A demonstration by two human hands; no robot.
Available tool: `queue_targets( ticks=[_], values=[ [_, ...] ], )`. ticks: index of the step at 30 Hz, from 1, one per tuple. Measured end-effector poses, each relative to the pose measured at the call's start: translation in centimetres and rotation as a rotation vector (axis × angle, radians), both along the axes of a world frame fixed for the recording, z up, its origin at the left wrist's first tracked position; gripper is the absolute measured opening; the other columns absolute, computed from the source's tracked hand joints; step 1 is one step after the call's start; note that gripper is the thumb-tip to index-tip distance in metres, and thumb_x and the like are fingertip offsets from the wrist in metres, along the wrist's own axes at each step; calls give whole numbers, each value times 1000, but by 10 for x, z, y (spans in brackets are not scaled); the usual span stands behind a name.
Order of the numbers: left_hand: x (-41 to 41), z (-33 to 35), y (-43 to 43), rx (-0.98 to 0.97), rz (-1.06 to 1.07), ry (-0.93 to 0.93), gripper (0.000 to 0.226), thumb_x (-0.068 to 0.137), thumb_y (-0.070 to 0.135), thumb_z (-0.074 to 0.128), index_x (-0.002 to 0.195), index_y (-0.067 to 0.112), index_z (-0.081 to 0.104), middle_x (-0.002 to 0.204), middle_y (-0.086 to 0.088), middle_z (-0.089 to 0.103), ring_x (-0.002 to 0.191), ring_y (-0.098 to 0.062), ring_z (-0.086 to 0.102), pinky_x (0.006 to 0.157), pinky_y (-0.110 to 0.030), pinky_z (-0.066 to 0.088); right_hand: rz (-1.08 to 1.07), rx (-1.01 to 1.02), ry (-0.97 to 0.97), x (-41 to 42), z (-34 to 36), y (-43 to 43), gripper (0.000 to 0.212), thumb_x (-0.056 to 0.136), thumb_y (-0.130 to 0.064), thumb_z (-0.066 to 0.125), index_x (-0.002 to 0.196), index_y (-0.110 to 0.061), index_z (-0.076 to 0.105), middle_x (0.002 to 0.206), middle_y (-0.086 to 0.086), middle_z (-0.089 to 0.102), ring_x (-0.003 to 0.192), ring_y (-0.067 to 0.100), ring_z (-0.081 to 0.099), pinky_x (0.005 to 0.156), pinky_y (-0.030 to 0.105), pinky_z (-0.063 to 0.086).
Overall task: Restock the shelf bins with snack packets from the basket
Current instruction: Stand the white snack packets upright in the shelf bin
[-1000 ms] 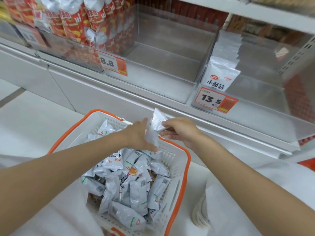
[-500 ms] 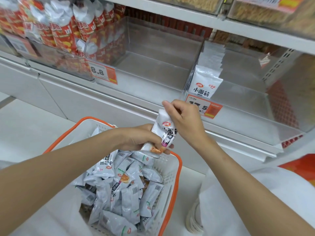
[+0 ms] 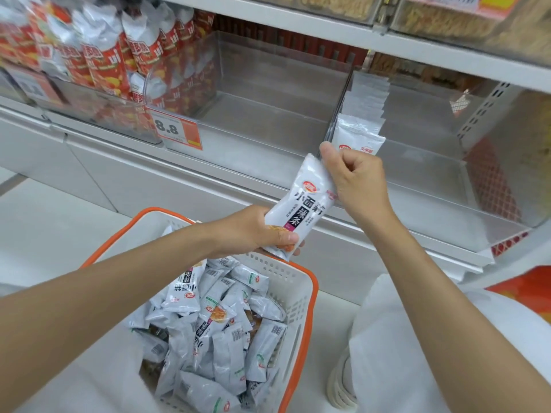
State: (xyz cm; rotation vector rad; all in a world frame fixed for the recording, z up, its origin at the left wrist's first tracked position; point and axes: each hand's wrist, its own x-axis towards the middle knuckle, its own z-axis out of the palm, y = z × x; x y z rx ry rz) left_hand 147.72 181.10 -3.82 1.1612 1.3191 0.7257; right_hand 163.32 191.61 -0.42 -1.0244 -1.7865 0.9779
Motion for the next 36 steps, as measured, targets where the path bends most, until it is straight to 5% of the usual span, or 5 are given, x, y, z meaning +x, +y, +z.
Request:
queue_targets(
  ticks=[4, 11, 17, 22, 36],
  values=[
    [-5, -2, 1, -14, 39, -45, 28, 88, 22, 67, 114, 11, 65, 109, -7, 73, 103, -20, 69, 94, -40, 54, 394, -249, -245, 20, 15, 0, 24, 81, -20, 78, 101, -15, 66, 89, 4, 74, 76, 17, 67, 68, 37, 57],
    [-1, -14, 10, 51, 143, 91, 57, 81, 37, 72, 133, 29, 50, 112, 5, 68, 98, -10, 69, 92, -34, 55, -40, 201, 142, 71, 69, 23, 26, 80, -18, 75, 95, -31, 58, 91, -7, 66, 82, 12, 63, 74, 41, 55],
    [-1, -1, 44, 359, 225, 303, 35, 86, 13, 71, 118, 19, 59, 110, -3, 65, 82, -9, 60, 70, -13, 49, -162, 252, -76, 71, 58, 34, 33, 82, -13, 74, 102, -26, 52, 91, -17, 56, 66, -8, 50, 62, 10, 42],
    [12, 49, 97, 643, 347, 392, 53, 83, 24, 74, 131, 26, 51, 114, 11, 58, 78, -3, 57, 70, -11, 45, -110, 72, -202, 59, 34, 43, 36, 86, -15, 72, 113, -21, 49, 91, -12, 64, 74, -7, 60, 64, 15, 50],
    [32, 92, 170, 630, -158, 972, 27, 75, 34, 80, 89, 22, 60, 81, 12, 55, 79, -13, 52, 65, -28, 37, -147, -48, -315, 50, 14, 66, 24, 83, -12, 71, 101, -17, 56, 92, -1, 70, 84, 16, 67, 75, 37, 56]
  ],
)
